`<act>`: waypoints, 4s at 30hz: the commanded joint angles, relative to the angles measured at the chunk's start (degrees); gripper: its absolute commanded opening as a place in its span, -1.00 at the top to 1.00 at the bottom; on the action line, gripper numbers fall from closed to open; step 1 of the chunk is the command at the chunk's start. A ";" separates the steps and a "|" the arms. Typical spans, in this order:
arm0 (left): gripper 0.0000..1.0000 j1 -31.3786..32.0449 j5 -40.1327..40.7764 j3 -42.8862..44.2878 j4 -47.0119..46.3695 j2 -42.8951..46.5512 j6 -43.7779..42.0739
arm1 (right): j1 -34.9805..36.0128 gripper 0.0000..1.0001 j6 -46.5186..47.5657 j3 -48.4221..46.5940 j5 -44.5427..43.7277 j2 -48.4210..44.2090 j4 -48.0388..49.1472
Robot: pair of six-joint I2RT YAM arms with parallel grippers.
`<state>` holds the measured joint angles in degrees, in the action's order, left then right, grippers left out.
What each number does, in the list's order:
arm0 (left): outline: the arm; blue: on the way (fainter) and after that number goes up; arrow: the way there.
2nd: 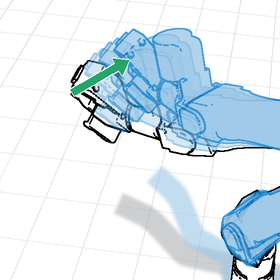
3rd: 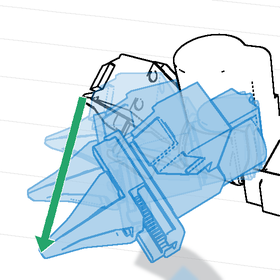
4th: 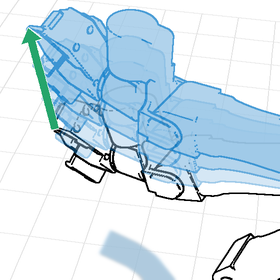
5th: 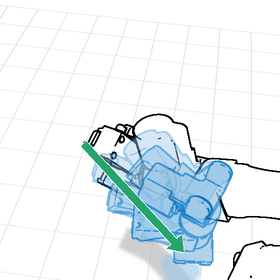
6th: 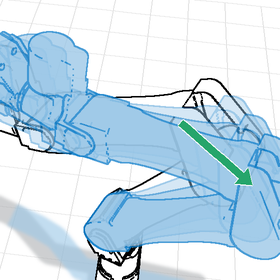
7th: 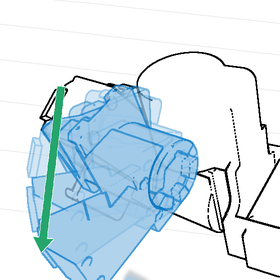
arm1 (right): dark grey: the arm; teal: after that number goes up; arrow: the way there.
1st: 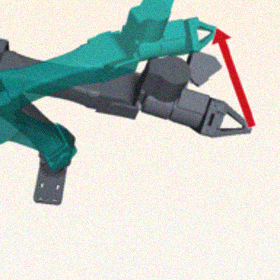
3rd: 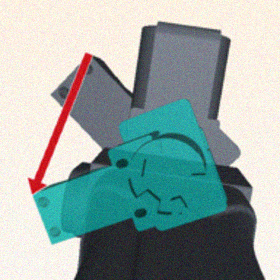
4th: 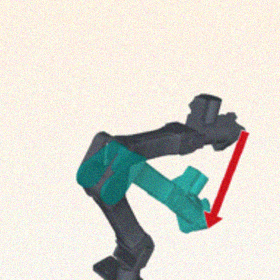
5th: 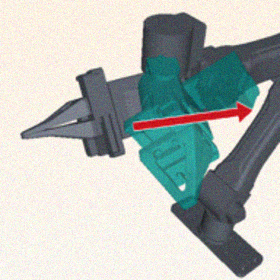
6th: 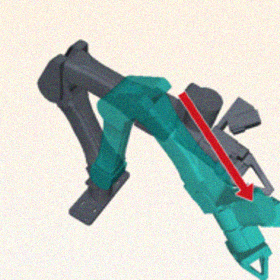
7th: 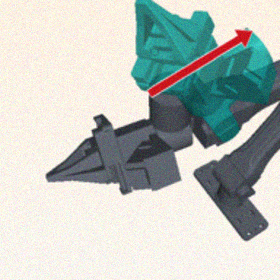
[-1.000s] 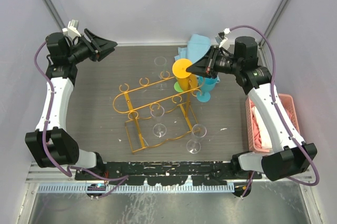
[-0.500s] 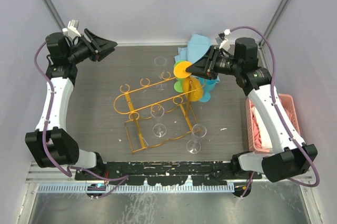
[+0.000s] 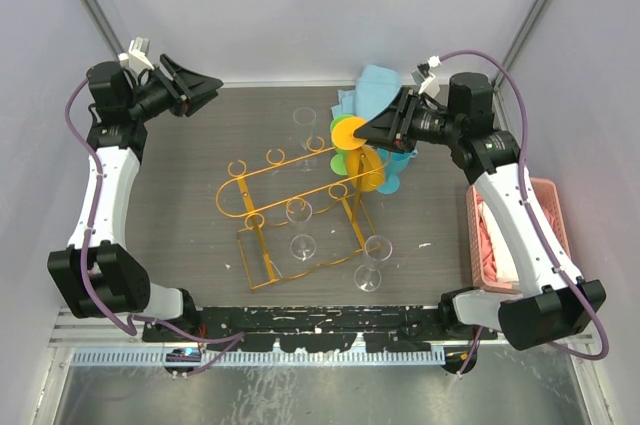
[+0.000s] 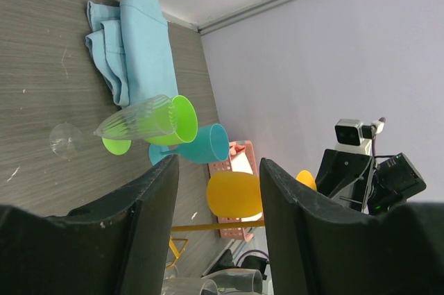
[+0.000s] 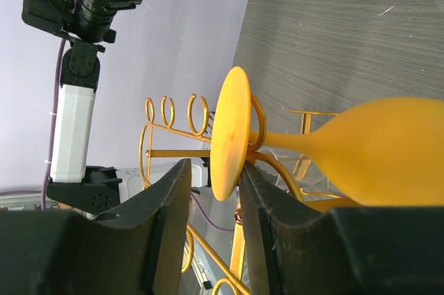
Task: Place the wine glass upside down on the wine glass rack
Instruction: Turn the wine glass upside down at the wine rack, then pick up the wine glass at the center of the board.
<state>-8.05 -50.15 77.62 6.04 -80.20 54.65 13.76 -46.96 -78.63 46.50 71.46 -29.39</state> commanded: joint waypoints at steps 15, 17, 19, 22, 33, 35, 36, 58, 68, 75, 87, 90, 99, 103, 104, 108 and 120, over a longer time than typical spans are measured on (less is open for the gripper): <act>-0.05 -0.43 -1.00 0.06 -2.61 2.31 0.11 | 0.30 -0.03 3.27 -1.12 -2.44 -3.53 -6.22; -0.05 -0.37 -1.01 0.01 -2.63 2.26 0.24 | 0.19 -0.03 3.45 -1.08 -2.63 -3.86 -6.44; -0.05 -0.38 -1.00 0.02 -2.70 2.38 0.24 | 0.17 -0.03 3.54 -0.87 -2.56 -4.21 -6.70; -0.05 -0.38 -1.00 -0.11 -2.62 2.43 0.12 | -0.06 -0.03 3.63 -0.28 -2.64 -5.00 -6.95; -0.05 -0.38 -0.93 -0.21 -2.62 2.53 0.13 | -0.94 -0.04 3.93 -1.34 -4.42 -8.06 -8.76; -0.05 -0.42 -0.91 -0.12 -2.62 2.49 0.21 | -1.08 -0.04 4.25 -2.18 -5.18 -8.29 -9.79; -0.05 -0.38 -0.96 -0.11 -2.62 2.46 0.19 | -1.12 -0.03 4.43 -2.53 -5.69 -8.52 -10.15; -0.05 3.12 5.54 9.36 14.74 -1.27 -11.58 | -1.34 -0.05 8.33 -7.86 -30.93 -16.89 -7.71; -0.04 13.38 18.25 28.46 38.32 -12.89 -28.21 | -1.40 -0.08 9.54 -4.61 -33.70 -18.46 -5.56; -0.03 19.41 25.83 46.26 51.73 -25.59 -34.48 | -1.39 -0.10 11.20 -5.81 -35.00 -17.92 -5.42; -0.02 25.18 35.85 53.61 55.08 -33.09 -36.00 | -1.37 -0.11 11.30 -5.54 -34.91 -16.54 -5.59; -0.01 25.56 36.82 53.53 53.91 -33.09 -35.37 | -1.40 -0.11 11.34 -5.20 -34.50 -16.38 -5.51; -0.01 28.81 40.25 53.18 53.44 -34.27 -35.28 | -1.37 -0.12 11.26 -3.94 -33.75 -16.23 -5.24; -0.01 29.87 40.92 50.64 50.63 -33.27 -34.31 | -1.38 -0.11 11.25 -3.57 -33.41 -16.27 -5.24; -0.01 30.05 40.92 50.06 49.84 -33.04 -34.07 | -1.37 -0.12 11.23 -3.55 -33.32 -16.29 -5.25; -0.01 30.86 41.24 49.49 49.03 -33.19 -33.65 | -1.41 -0.12 11.45 -3.49 -33.23 -16.46 -5.26; 0.00 33.38 43.90 48.48 48.16 -34.54 -33.84 | -1.38 -0.12 11.25 -3.02 -33.29 -17.28 -5.24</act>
<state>24.56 -8.19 125.54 56.77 -114.43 20.60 12.62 -36.36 -81.71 12.73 55.48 -37.78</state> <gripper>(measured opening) 0.503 0.560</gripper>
